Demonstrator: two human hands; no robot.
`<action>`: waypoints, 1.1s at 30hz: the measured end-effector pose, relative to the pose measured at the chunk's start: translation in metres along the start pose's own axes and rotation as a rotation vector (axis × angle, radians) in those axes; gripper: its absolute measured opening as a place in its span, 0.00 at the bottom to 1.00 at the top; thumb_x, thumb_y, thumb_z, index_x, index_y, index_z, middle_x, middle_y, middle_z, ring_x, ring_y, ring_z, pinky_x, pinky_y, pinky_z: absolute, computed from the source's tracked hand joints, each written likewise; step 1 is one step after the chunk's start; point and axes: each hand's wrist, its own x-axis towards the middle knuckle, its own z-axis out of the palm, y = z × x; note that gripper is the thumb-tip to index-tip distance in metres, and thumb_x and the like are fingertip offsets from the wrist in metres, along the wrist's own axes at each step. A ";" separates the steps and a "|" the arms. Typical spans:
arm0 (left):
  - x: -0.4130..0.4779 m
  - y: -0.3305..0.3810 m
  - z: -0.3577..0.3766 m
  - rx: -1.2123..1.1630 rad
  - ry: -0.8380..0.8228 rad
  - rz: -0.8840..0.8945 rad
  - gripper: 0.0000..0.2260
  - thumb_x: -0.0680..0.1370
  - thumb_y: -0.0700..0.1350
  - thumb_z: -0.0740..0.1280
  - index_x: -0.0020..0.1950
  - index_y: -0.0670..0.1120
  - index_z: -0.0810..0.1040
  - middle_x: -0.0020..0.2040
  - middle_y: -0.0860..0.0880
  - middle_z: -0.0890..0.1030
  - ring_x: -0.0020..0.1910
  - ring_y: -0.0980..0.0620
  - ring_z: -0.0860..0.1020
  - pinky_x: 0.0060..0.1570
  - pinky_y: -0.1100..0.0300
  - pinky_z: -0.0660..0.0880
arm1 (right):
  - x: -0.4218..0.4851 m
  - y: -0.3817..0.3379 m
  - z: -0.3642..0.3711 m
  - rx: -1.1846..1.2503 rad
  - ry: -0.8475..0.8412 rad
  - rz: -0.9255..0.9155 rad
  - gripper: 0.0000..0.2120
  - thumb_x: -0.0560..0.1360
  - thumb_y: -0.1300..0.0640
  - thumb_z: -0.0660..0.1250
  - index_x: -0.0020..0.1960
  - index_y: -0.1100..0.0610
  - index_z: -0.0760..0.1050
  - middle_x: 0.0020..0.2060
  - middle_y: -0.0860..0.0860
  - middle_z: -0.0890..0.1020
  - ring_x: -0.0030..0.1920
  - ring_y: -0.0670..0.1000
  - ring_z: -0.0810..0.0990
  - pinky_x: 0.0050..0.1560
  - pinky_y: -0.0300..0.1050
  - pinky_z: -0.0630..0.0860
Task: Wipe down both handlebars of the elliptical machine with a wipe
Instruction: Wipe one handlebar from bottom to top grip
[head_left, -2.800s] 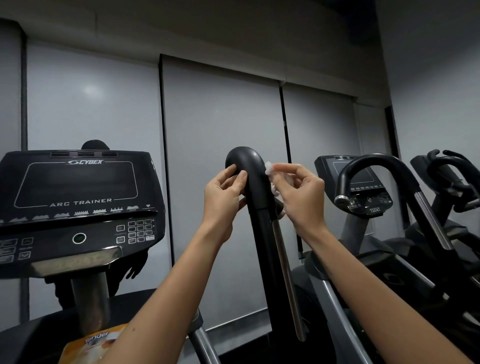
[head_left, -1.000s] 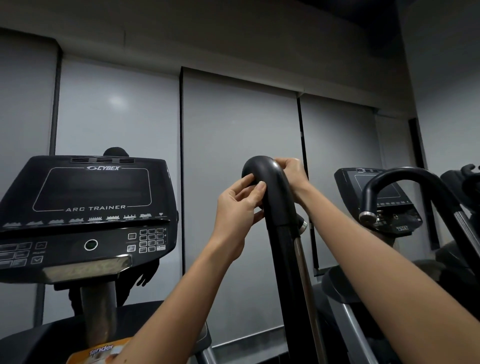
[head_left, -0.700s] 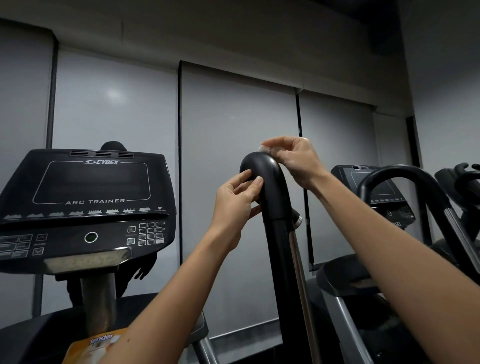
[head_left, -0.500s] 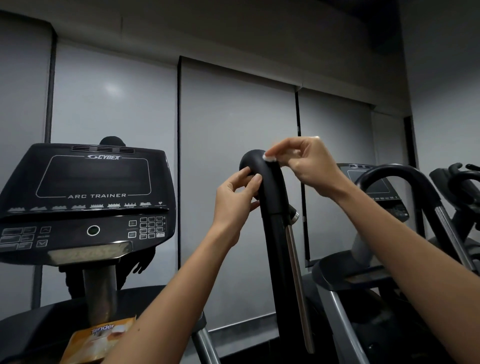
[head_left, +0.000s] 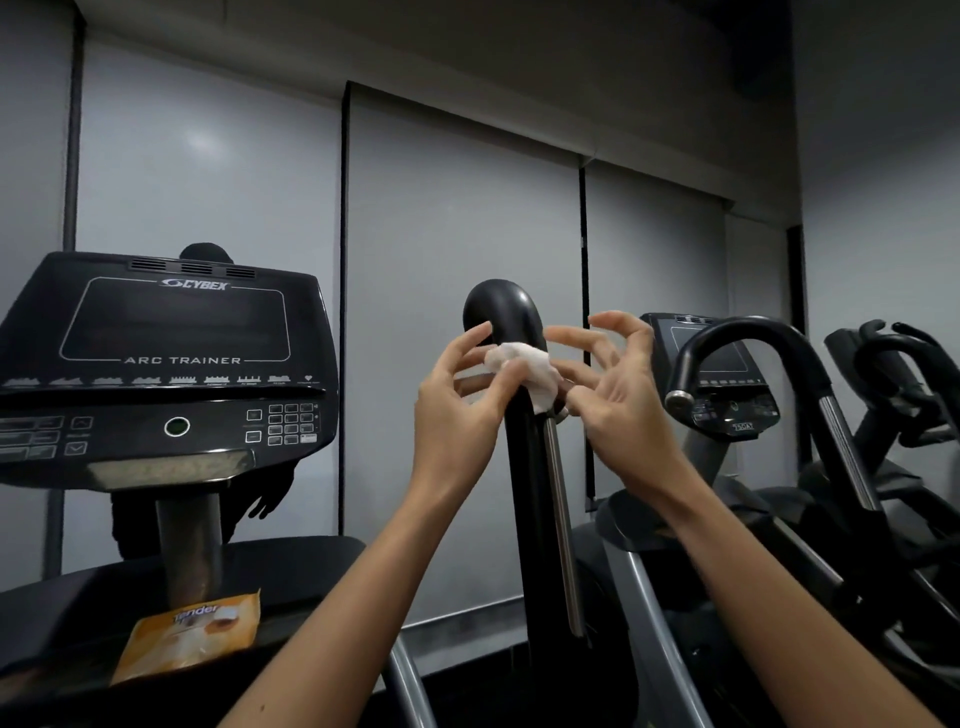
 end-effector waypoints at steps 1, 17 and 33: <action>0.001 0.002 0.000 0.084 -0.021 0.040 0.14 0.73 0.44 0.72 0.56 0.56 0.76 0.51 0.54 0.79 0.47 0.56 0.81 0.47 0.67 0.76 | 0.000 -0.001 -0.001 0.038 -0.001 0.007 0.23 0.66 0.71 0.56 0.53 0.48 0.60 0.57 0.55 0.74 0.54 0.53 0.81 0.53 0.45 0.79; 0.055 -0.014 0.005 0.147 0.083 0.052 0.08 0.77 0.42 0.65 0.54 0.50 0.80 0.54 0.47 0.80 0.50 0.49 0.81 0.53 0.56 0.78 | 0.017 0.023 0.014 -0.178 0.096 0.147 0.15 0.80 0.60 0.58 0.66 0.53 0.67 0.56 0.49 0.76 0.48 0.43 0.78 0.51 0.38 0.78; 0.024 -0.033 0.007 0.097 0.201 0.285 0.09 0.75 0.36 0.69 0.52 0.46 0.82 0.43 0.54 0.77 0.40 0.62 0.77 0.39 0.72 0.72 | 0.013 0.032 0.016 -0.060 0.109 0.111 0.15 0.81 0.61 0.56 0.64 0.48 0.66 0.60 0.53 0.76 0.58 0.49 0.78 0.55 0.33 0.75</action>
